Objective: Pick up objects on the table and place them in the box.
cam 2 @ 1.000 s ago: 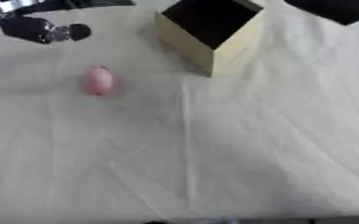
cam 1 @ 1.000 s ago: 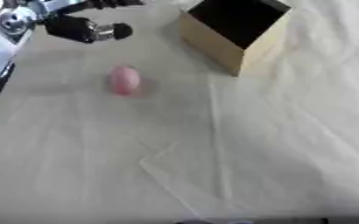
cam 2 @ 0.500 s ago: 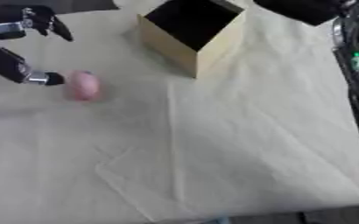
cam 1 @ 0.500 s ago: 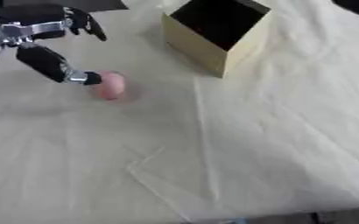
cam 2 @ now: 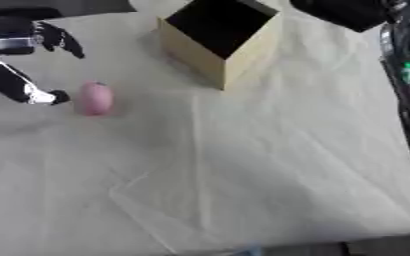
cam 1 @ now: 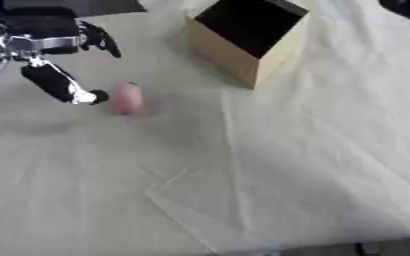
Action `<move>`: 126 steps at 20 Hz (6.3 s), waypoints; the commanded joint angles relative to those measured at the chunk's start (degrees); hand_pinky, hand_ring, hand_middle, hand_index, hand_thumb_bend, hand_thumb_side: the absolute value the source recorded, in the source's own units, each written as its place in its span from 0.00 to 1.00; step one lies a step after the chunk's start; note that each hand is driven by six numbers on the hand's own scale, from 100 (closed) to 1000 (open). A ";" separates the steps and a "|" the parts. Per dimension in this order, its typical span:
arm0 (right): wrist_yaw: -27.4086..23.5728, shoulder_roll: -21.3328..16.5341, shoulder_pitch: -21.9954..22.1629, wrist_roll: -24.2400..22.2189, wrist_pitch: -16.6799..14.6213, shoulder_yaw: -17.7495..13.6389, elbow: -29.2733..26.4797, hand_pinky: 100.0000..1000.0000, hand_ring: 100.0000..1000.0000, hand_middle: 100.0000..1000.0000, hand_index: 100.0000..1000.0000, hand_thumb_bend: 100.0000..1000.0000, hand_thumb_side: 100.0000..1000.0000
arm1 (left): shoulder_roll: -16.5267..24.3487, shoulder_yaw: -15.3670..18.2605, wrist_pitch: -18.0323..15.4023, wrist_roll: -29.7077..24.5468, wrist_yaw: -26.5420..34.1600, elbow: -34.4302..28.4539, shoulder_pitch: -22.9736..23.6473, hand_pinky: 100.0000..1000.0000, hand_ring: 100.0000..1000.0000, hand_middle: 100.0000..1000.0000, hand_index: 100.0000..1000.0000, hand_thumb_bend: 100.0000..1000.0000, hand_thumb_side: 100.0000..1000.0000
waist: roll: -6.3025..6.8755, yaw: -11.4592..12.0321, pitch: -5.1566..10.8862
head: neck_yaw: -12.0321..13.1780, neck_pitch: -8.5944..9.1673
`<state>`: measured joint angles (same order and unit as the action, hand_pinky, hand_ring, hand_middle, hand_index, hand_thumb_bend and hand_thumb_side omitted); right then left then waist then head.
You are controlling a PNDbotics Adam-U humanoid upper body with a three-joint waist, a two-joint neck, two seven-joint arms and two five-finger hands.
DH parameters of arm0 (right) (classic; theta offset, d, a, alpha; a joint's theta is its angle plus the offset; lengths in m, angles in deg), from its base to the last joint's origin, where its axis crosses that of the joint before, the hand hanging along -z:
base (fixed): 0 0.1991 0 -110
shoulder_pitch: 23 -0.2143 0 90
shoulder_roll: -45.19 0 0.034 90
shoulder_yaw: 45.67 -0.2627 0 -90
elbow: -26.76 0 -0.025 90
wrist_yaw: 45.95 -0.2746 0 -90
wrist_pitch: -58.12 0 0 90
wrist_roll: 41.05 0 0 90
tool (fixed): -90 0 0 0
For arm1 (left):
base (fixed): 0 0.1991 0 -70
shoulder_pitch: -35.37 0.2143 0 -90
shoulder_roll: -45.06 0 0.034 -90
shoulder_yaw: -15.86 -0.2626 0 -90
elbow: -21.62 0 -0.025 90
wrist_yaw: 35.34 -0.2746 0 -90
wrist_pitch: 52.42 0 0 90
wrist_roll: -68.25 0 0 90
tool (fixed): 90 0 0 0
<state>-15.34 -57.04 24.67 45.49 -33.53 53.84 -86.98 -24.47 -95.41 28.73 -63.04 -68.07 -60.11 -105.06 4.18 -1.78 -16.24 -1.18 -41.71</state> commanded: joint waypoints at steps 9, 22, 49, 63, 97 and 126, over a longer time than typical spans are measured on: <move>-0.49 -0.37 -0.66 -0.28 0.18 -0.56 -0.84 0.88 0.76 0.73 0.86 0.00 0.84 | 0.95 -0.76 -1.50 0.71 -5.21 3.00 -0.38 0.80 0.89 0.83 0.87 0.40 0.27 | -0.20 -0.08 0.88 | 0.39 0.28; -0.61 -0.04 -0.91 -0.24 0.47 -0.67 -0.84 0.88 0.76 0.73 0.87 0.00 0.84 | -1.48 -1.59 -2.21 1.10 -2.72 5.88 -0.20 0.69 0.81 0.76 0.84 0.33 0.29 | -0.09 -0.59 0.21 | 0.24 0.73; -0.97 0.25 -1.63 -1.32 0.66 -0.53 -0.84 0.87 0.75 0.72 0.86 0.00 0.85 | -7.03 2.63 -1.08 5.80 -13.18 11.42 -4.52 0.75 0.86 0.82 0.86 0.40 0.31 | -0.15 -1.91 -1.95 | 0.17 2.44; -1.17 0.44 -1.55 -1.08 0.98 -0.71 -0.84 0.87 0.75 0.72 0.86 0.00 0.85 | -7.35 1.36 -1.73 8.52 -11.16 9.84 -3.88 0.47 0.64 0.57 0.67 0.08 0.13 | -0.21 -2.14 -2.08 | 0.16 2.38; -1.95 4.79 -7.24 -1.77 -1.16 0.65 -0.84 0.87 0.75 0.72 0.86 0.00 0.85 | -18.46 11.51 -0.47 26.94 -14.29 21.65 -26.13 0.16 0.39 0.37 0.43 0.00 0.12 | 2.19 -10.35 -4.11 | 6.95 7.30; -3.16 7.39 -9.72 -2.44 -2.03 1.22 -0.84 0.86 0.74 0.72 0.87 0.00 0.86 | -20.17 14.15 -6.09 32.68 -27.19 31.85 -26.56 0.71 0.83 0.79 0.88 0.55 0.51 | 6.08 -16.94 -6.98 | 10.18 10.26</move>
<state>-18.13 -49.23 15.63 42.86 -35.69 55.62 -86.98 -45.72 -82.04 22.84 -29.89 -94.48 -27.30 -130.65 11.17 -18.79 -24.90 8.95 -31.49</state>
